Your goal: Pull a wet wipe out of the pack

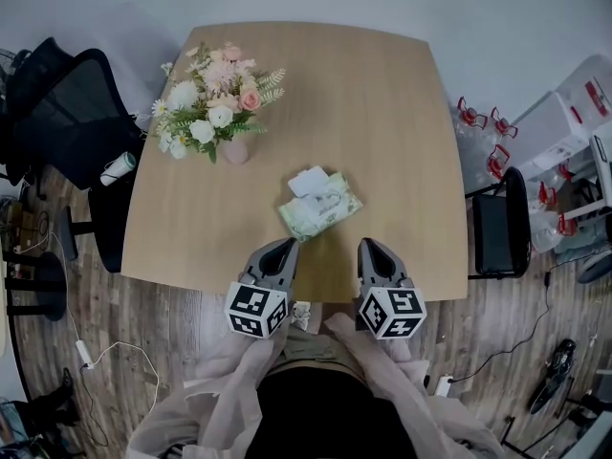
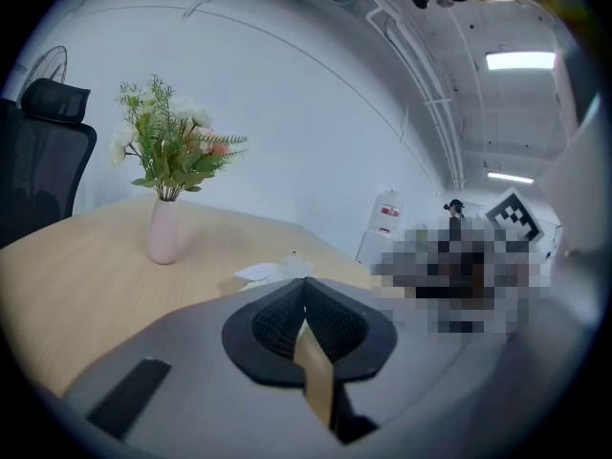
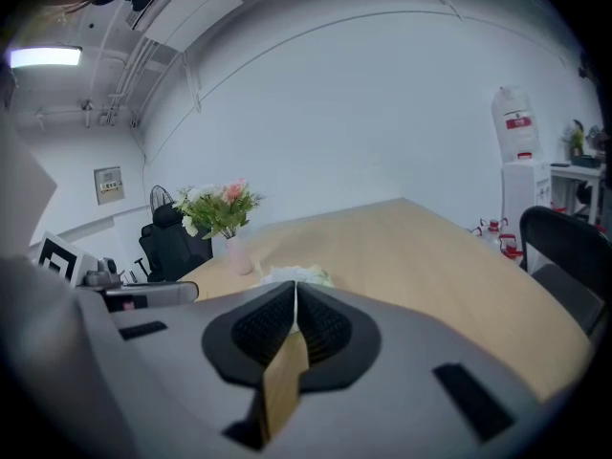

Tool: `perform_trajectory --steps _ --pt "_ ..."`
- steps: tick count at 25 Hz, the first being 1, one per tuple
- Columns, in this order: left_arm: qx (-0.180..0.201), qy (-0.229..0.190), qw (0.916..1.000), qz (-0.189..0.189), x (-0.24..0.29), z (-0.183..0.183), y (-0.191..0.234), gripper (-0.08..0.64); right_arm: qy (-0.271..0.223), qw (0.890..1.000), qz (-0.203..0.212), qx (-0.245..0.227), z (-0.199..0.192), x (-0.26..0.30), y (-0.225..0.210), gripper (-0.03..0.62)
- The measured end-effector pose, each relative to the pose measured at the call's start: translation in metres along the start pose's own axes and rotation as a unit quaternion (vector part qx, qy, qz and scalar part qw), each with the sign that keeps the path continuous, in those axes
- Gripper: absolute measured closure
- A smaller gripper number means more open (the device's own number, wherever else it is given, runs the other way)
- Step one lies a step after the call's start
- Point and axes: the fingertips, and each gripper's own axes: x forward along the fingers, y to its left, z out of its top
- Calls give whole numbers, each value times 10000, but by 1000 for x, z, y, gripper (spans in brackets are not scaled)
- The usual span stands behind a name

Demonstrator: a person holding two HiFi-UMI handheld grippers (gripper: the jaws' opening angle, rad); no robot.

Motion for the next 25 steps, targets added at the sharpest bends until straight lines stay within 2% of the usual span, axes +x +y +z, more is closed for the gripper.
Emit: perform_trajectory --steps 12,25 --pt "-21 -13 9997 252 21 8 20 551 317 9980 541 -118 7 41 8 497" --pt "-260 23 9977 618 28 -2 41 551 809 9891 1001 -713 -4 83 13 403"
